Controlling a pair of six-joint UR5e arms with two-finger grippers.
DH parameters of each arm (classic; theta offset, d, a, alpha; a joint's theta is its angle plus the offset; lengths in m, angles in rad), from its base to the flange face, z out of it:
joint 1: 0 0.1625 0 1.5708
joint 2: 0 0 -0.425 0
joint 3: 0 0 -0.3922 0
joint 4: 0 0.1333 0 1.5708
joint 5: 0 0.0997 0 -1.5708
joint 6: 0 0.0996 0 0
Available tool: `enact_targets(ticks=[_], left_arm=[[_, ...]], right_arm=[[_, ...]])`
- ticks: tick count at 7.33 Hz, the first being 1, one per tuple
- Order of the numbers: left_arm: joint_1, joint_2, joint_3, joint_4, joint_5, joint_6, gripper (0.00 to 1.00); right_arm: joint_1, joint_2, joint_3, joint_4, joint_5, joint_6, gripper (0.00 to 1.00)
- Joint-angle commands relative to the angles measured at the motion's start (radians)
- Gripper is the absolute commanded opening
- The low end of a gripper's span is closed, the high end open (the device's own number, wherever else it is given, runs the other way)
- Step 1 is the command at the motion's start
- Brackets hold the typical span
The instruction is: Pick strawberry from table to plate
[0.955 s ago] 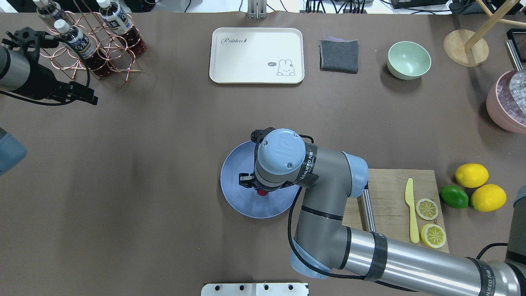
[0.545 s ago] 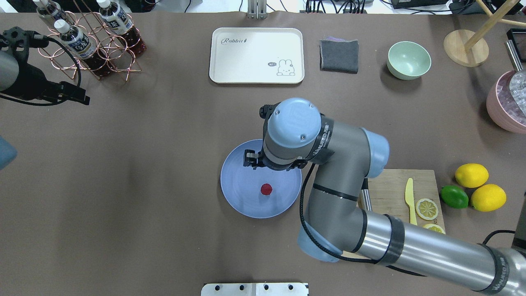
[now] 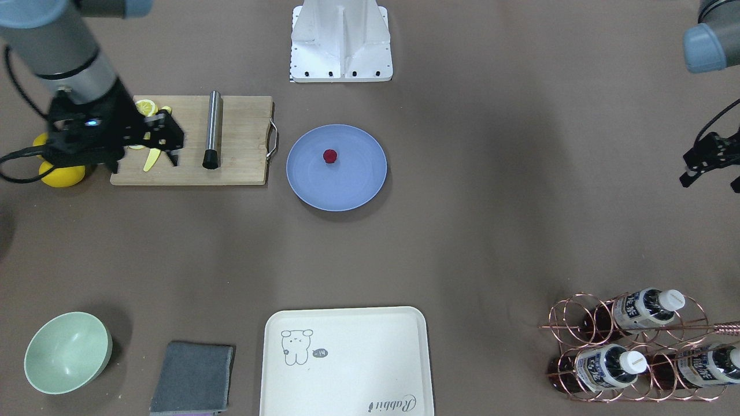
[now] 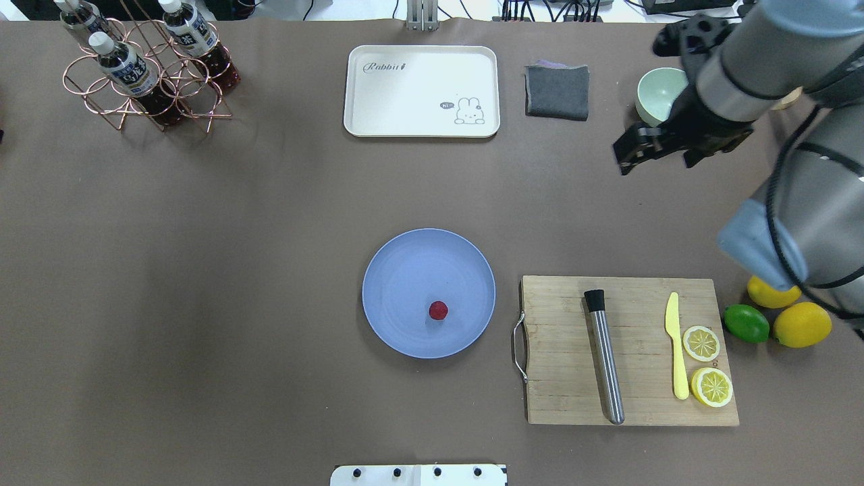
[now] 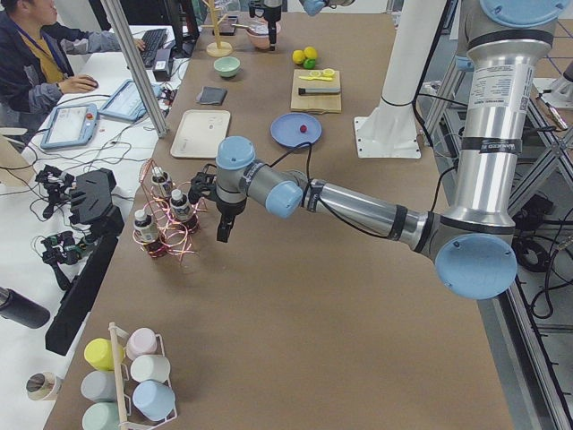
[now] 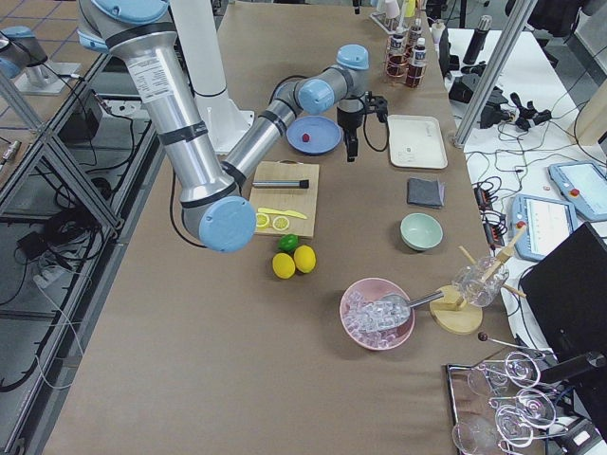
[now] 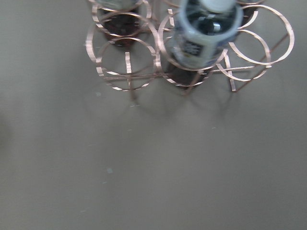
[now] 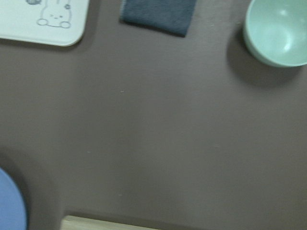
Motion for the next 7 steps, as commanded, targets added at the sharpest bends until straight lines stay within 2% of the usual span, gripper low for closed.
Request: enact_targets(ticks=[1, 2, 3, 4, 7], left_arm=[[-0.134, -0.011, -0.005, 0.233, -0.004, 0.241, 0.97], [-0.146, -0.042, 0.001, 0.304, -0.004, 0.256, 0.97], [-0.165, -0.036, 0.010, 0.308, -0.004, 0.323, 0.97], [-0.179, -0.028, 0.010, 0.308, -0.006, 0.343, 0.97], [-0.179, 0.053, -0.004, 0.288, -0.006, 0.342, 0.98]], right_arm=[[0.305, -0.160, -0.149, 0.004, 0.185, -0.507, 1.00], [0.405, -0.179, -0.221, -0.005, 0.183, -0.659, 1.00], [0.471, -0.191, -0.297, -0.002, 0.174, -0.766, 1.00], [0.504, -0.203, -0.332, 0.004, 0.171, -0.819, 1.00], [0.518, -0.231, -0.330, 0.006, 0.145, -0.812, 1.00]])
